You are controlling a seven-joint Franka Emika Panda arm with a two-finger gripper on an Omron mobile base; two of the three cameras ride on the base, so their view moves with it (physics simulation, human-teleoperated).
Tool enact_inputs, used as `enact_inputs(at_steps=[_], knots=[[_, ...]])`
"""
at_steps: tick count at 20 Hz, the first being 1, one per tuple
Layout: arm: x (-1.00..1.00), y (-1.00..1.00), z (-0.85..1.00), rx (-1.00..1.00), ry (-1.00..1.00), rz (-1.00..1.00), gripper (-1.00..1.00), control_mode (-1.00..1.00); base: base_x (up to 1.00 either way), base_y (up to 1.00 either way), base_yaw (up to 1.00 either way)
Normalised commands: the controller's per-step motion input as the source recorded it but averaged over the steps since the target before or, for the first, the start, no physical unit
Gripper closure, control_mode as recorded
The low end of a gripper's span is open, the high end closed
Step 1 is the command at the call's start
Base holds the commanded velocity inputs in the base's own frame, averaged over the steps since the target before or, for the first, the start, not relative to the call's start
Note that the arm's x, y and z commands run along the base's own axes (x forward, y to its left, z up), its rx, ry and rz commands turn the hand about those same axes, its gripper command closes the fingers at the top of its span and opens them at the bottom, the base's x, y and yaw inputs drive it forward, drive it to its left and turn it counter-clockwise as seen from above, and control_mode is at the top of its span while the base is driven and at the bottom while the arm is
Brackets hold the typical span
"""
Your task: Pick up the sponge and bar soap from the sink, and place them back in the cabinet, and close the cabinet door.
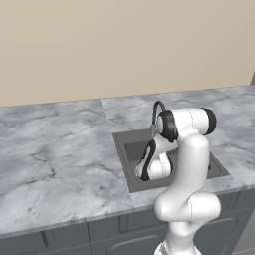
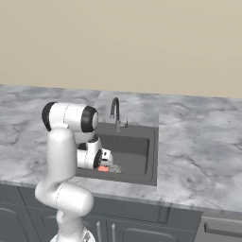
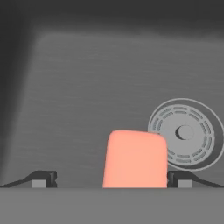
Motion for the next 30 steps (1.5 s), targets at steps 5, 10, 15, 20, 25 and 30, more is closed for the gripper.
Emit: enact_inputs(at_steps=[5, 10, 15, 20, 25, 30], knots=[[0.46, -0.19, -0.04, 0.00, 0.00, 0.00, -1.00, -1.00, 0.00, 0.00, 0.00], [0.41, -0.29, 0.00, 0.01, 0.01, 0.00, -1.00, -1.00, 0.00, 0.00, 0.00], [0.36, -0.36, 0.00, 0.01, 0.00, 0.00, -1.00, -1.00, 0.00, 0.00, 0.00], [0.35, -0.37, 0.00, 0.02, 0.00, 0.00, -1.00, -1.00, 0.00, 0.00, 0.00], [0.36, -0.37, 0.00, 0.01, 0.00, 0.00, -1.00, -1.00, 0.00, 0.00, 0.00], [0.39, -0.36, 0.00, 0.00, 0.00, 0.00, -1.00, -1.00, 0.00, 0.00, 0.00]])
